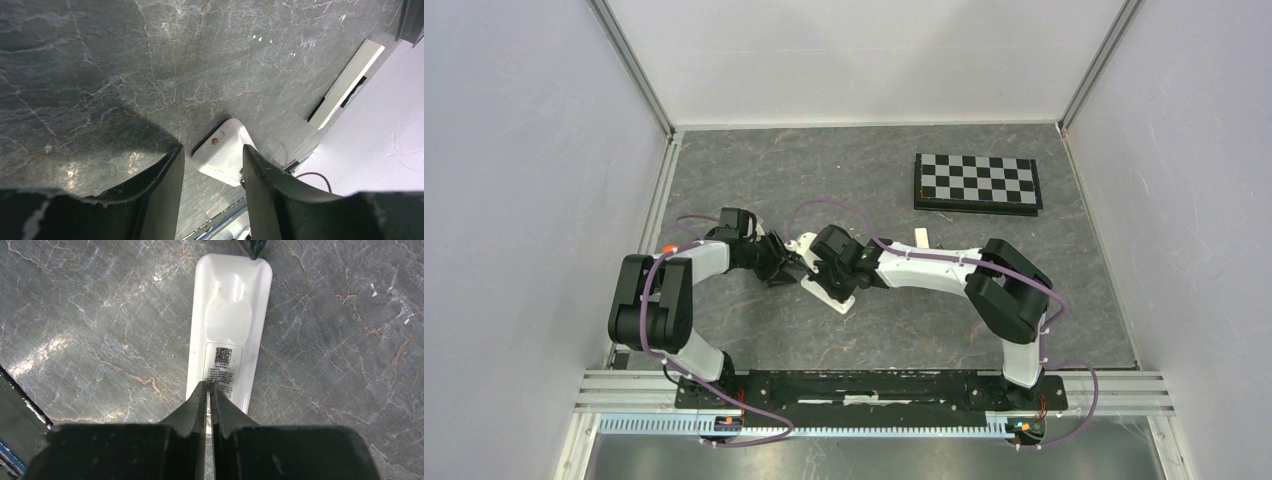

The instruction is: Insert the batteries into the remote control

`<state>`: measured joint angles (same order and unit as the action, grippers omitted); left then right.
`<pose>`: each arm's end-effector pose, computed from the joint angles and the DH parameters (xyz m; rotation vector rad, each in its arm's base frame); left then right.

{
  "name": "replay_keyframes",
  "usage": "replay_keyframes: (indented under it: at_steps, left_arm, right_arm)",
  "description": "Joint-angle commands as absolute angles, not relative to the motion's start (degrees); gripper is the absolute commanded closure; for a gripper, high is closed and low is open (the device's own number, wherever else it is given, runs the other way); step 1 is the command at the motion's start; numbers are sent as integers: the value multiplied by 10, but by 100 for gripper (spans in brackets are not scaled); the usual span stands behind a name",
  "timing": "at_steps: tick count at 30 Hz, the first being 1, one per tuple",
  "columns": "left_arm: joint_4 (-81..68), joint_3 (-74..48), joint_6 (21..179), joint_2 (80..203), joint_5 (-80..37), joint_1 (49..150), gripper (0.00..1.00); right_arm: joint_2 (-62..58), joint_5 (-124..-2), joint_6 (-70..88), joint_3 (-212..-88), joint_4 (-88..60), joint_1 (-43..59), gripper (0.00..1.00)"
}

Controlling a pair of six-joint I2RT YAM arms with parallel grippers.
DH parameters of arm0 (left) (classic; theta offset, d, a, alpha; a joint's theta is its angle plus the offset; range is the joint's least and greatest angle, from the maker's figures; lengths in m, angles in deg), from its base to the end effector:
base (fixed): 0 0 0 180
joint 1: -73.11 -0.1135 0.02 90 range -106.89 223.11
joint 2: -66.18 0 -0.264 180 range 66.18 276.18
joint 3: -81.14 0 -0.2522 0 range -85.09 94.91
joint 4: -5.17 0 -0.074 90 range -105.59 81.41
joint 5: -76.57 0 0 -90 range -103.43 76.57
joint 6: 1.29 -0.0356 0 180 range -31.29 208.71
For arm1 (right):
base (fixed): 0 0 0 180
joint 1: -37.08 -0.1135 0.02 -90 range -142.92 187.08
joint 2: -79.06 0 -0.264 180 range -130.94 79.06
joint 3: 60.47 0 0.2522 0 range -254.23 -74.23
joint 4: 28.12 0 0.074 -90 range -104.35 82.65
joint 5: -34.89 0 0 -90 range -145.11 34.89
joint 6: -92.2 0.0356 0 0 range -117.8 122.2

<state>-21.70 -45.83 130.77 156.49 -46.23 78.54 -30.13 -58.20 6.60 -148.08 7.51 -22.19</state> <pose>0.2644 -0.0445 0.1312 -0.6972 2.7053 -1.0085 0.2031 0.3454 0.1780 -1.2367 2.3368 0.4709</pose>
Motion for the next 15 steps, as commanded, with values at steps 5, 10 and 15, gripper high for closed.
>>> replay_keyframes:
  at_steps: [5, 10, 15]
  left_arm:
    - [-203, -464, 1289, 1572, -472, 784, 47]
    - [-203, -469, 1291, 1570, -467, 784, 47]
    - [-203, -472, 1292, 1571, -469, 784, 47]
  right_arm:
    - [-341, -544, 72, -1450, 153, -228, 93]
    - [-329, -568, 92, -1421, 156, -219, 94]
    - [-291, -584, 87, -1383, 156, -216, 94]
